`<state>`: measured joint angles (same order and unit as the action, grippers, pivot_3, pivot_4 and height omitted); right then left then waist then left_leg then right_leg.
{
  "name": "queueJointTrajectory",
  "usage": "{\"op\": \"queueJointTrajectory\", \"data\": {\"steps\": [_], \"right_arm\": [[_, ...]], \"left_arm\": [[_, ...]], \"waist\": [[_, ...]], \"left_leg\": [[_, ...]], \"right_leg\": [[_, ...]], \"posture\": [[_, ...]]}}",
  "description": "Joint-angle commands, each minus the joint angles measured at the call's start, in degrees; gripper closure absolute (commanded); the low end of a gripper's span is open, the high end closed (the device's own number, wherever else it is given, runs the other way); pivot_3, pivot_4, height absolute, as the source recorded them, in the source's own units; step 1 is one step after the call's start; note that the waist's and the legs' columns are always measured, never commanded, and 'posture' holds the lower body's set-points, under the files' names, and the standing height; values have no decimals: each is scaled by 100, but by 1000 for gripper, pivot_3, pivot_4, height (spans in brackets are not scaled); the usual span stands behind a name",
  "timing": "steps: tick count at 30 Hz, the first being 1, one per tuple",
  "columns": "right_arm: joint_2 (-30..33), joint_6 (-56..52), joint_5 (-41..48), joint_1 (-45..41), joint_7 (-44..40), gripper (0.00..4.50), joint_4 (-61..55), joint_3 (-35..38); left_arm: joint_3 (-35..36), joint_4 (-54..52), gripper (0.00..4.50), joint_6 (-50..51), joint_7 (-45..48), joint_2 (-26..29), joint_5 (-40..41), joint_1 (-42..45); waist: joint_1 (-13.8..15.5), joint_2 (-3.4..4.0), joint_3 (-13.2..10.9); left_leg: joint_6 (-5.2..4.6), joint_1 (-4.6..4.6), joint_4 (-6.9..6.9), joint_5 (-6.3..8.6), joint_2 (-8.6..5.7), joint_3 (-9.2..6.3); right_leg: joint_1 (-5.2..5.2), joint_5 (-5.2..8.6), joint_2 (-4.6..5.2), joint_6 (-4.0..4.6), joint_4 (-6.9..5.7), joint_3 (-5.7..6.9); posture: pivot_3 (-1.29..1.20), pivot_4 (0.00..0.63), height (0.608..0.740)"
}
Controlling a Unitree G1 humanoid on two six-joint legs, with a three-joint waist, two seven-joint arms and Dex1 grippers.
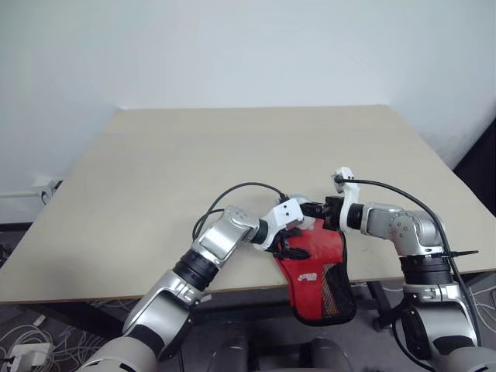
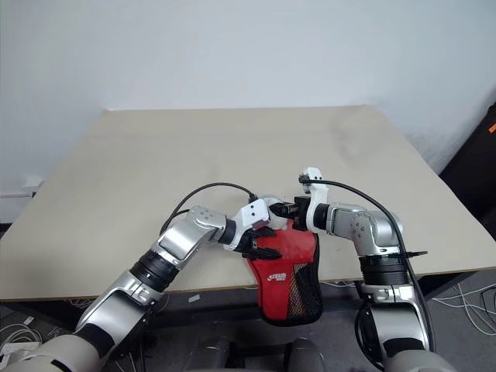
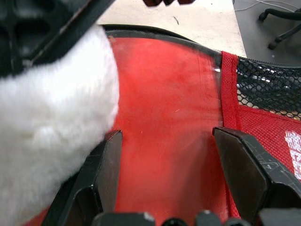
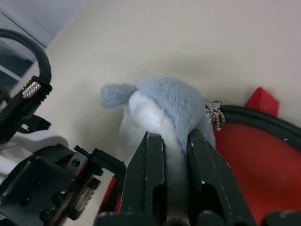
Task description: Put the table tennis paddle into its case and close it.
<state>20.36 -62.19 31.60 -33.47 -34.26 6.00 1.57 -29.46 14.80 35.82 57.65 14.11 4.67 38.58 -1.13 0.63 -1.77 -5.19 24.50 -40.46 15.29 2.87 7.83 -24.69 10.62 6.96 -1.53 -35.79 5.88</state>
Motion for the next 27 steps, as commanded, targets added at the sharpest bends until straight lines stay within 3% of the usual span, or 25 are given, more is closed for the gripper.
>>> {"op": "queueJointTrajectory", "data": {"steps": [1,16,27], "right_arm": [[203,213,-95,-169,29,4409,-136,138],[1148,153,-213,-487,-30,4419,535,427],[2557,394,-592,813,-574,4430,-209,113]], "left_arm": [[-254,396,1290,291,-113,19,-273,-114],[-327,115,1290,869,-243,-100,-159,-357],[-343,40,1290,1027,-303,-172,-78,-431]], "waist": [[4,1,0],[99,4,2],[147,11,8]], "left_leg": [[0,0,0,0,0,-2],[-3,-2,-2,1,-1,-14],[-39,-4,-4,23,-2,-21]], "right_leg": [[1,0,3,0,1,2],[12,2,8,-1,7,13],[18,27,13,-24,11,19]], "posture": [[0,0,724],[0,0,724],[0,0,724]]}}
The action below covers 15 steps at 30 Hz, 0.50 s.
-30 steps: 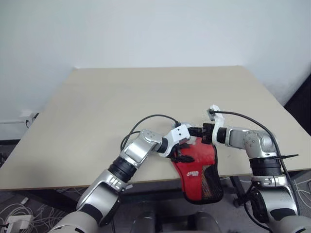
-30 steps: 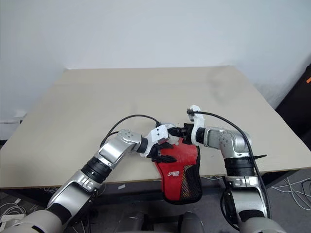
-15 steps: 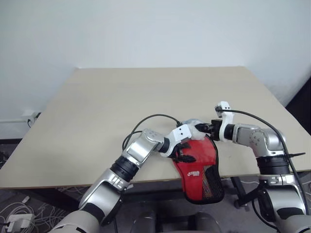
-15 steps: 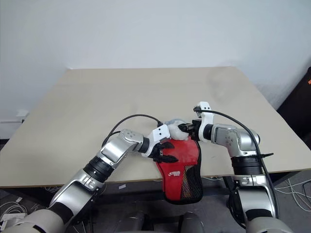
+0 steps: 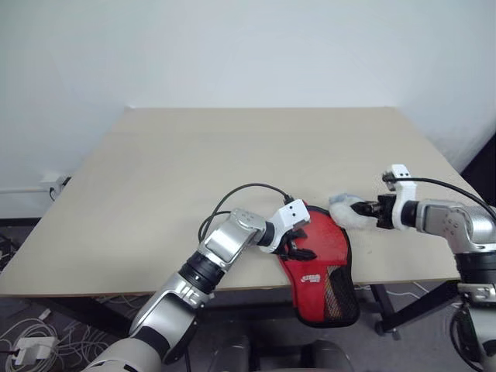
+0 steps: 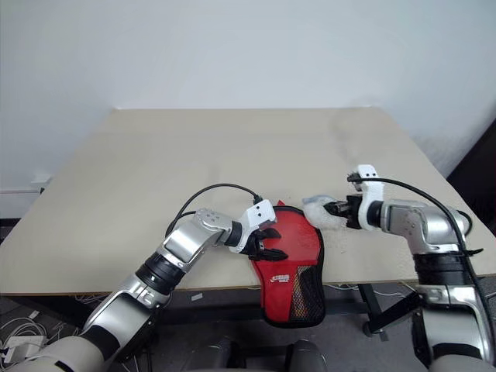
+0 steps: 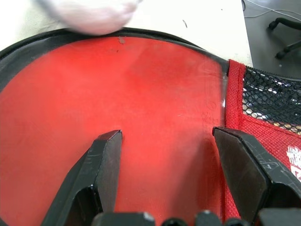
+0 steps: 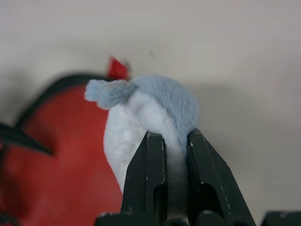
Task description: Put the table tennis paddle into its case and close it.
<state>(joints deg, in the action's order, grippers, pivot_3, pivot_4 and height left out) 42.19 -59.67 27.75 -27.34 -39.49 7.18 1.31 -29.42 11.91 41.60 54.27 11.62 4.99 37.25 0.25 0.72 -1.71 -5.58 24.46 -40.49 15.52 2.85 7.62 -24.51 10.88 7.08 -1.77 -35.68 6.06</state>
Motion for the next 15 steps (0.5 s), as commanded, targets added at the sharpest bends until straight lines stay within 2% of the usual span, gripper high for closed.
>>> {"op": "queueJointTrajectory", "data": {"steps": [1,9,15], "right_arm": [[470,143,-170,373,-94,4430,-458,222],[1136,287,474,2127,-830,4431,-1936,1390],[1356,569,863,3778,-1599,4433,-3083,2637]], "left_arm": [[-352,318,1290,462,30,68,-105,-308],[-368,262,1290,537,-6,4,-85,-384],[-380,299,1290,562,-18,-50,-74,-373]], "waist": [[18,2,2],[114,6,11],[190,6,25]], "left_leg": [[-1,0,0,1,-1,-2],[-21,-1,-10,13,-18,-24],[-30,-3,-16,20,-19,-30]], "right_leg": [[2,2,1,0,1,2],[11,14,21,-12,5,23],[15,17,22,-15,5,27]], "posture": [[0,0,724],[0,0,724],[0,0,724]]}}
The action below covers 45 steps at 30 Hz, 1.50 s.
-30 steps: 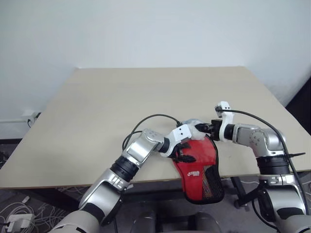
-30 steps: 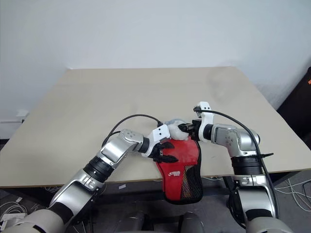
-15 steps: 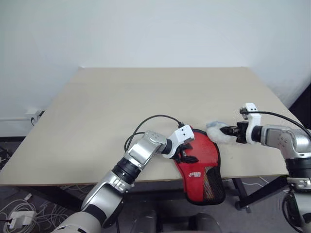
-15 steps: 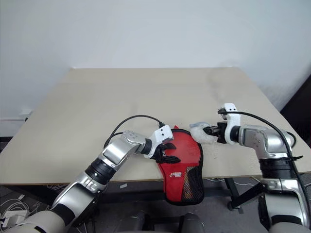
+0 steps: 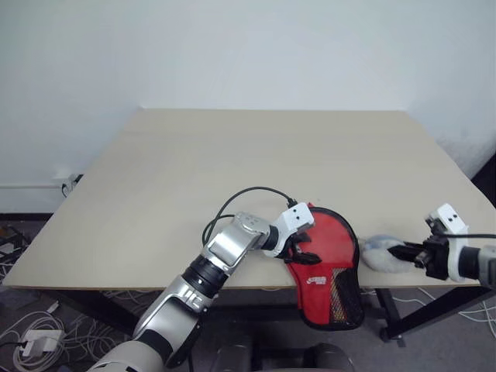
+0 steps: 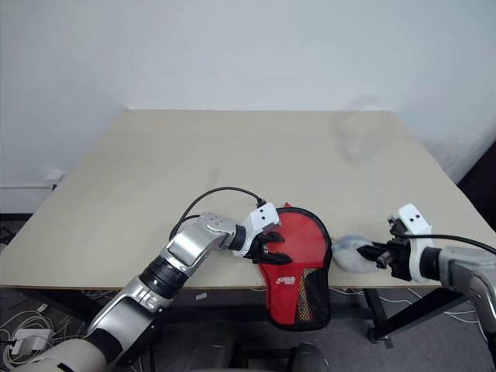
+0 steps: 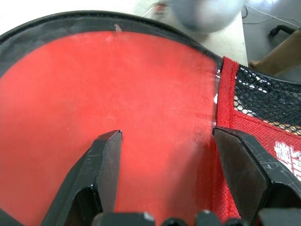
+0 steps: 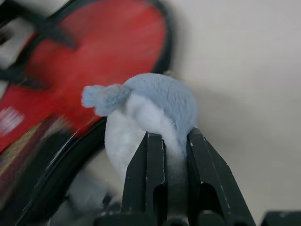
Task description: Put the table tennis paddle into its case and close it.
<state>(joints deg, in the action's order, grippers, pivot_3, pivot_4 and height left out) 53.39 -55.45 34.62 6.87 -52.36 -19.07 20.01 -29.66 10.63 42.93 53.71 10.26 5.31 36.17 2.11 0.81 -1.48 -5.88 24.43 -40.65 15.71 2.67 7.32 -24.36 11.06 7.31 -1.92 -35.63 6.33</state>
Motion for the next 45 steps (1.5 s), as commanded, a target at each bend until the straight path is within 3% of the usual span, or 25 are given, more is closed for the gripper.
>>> {"op": "queueJointTrajectory", "data": {"steps": [1,7,12,18,25,35,45], "right_arm": [[265,195,184,551,-419,4433,-560,870],[586,791,-133,1777,-1107,4433,-1126,1000],[918,1675,-924,2718,-1402,4434,-1255,531],[834,2204,-1173,2835,-1356,4434,-1427,-7],[659,2008,-1026,2110,-1019,4435,-1608,-607],[597,1813,-1081,1752,-877,4435,-1678,-897],[664,1815,-1165,1759,-803,4436,-1763,-1015]], "left_arm": [[-360,440,1290,434,44,76,-102,-258],[-393,523,1290,428,61,0,-98,-215],[-373,577,1290,471,80,-92,-70,-211],[-338,576,1290,551,20,-172,-16,-228],[-160,681,1290,139,165,-294,100,53],[-19,2907,1290,-1405,298,-989,-321,1531],[-627,3633,1290,-2413,1281,-902,-1060,1436]], "waist": [[19,-3,5],[105,4,14],[159,5,19],[161,2,20],[155,-4,20],[110,-17,6],[108,-20,6]], "left_leg": [[-1,1,-1,0,0,-1],[-8,1,-2,4,-17,-7],[-33,4,-13,20,-36,-10],[-57,7,-31,38,-42,-13],[-56,5,-32,39,-43,-20],[-58,20,-45,49,-42,-19],[-56,21,-45,50,-39,-18]], "right_leg": [[0,0,0,0,0,0],[5,6,29,-9,0,15],[12,17,58,-27,0,29],[24,22,71,-38,6,34],[29,24,74,-41,6,43],[15,22,75,-45,3,49],[15,22,75,-44,3,51]], "posture": [[0,0,724],[0,0,724],[0,0,724],[0,0,724],[0,0,724],[0,0,724],[0,0,724]]}}
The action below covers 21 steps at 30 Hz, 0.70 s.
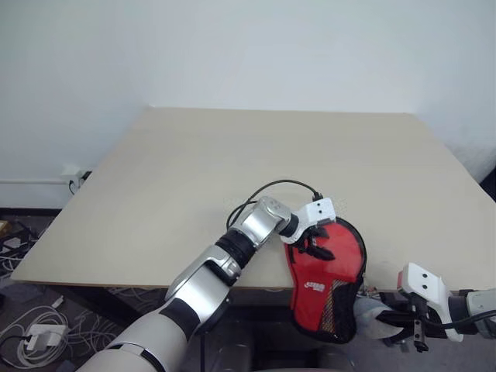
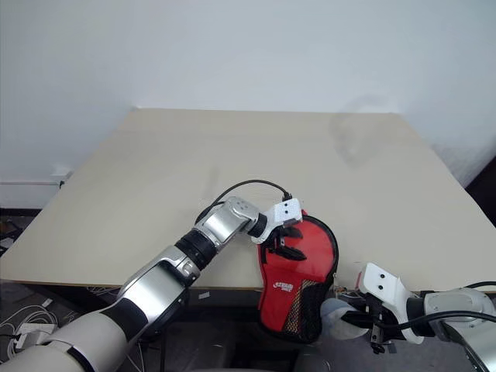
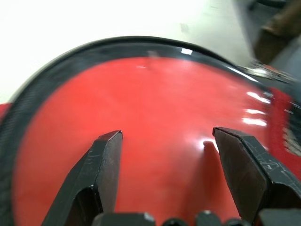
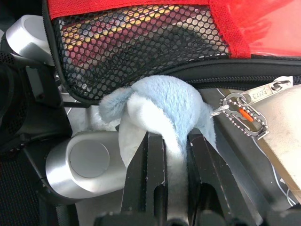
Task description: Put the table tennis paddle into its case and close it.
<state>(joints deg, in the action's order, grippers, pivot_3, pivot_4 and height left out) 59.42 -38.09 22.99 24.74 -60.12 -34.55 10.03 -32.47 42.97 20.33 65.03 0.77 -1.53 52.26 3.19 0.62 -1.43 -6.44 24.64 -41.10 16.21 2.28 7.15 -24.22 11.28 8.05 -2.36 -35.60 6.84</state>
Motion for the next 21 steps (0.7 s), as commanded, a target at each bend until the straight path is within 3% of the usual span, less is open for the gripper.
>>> {"op": "queueJointTrajectory", "data": {"steps": [1,7,21], "right_arm": [[86,110,-40,27,-45,4436,-217,-27],[-1,296,166,548,-290,4436,-373,464],[3,2257,-929,2326,-965,4436,-517,794]], "left_arm": [[-361,502,1290,-224,118,35,-454,-180],[-395,887,1290,-545,-36,-70,-784,-209],[-367,1010,1290,-611,64,-190,-905,-253]], "waist": [[1,-1,1],[28,-10,9],[41,-50,67]], "left_leg": [[0,-1,0,0,0,-1],[-2,-8,-6,1,1,-6],[-9,-17,-4,11,2,-41]], "right_leg": [[1,0,0,0,0,0],[15,0,3,0,0,7],[58,-3,8,-8,50,31]], "posture": [[0,0,724],[0,0,724],[0,0,724]]}}
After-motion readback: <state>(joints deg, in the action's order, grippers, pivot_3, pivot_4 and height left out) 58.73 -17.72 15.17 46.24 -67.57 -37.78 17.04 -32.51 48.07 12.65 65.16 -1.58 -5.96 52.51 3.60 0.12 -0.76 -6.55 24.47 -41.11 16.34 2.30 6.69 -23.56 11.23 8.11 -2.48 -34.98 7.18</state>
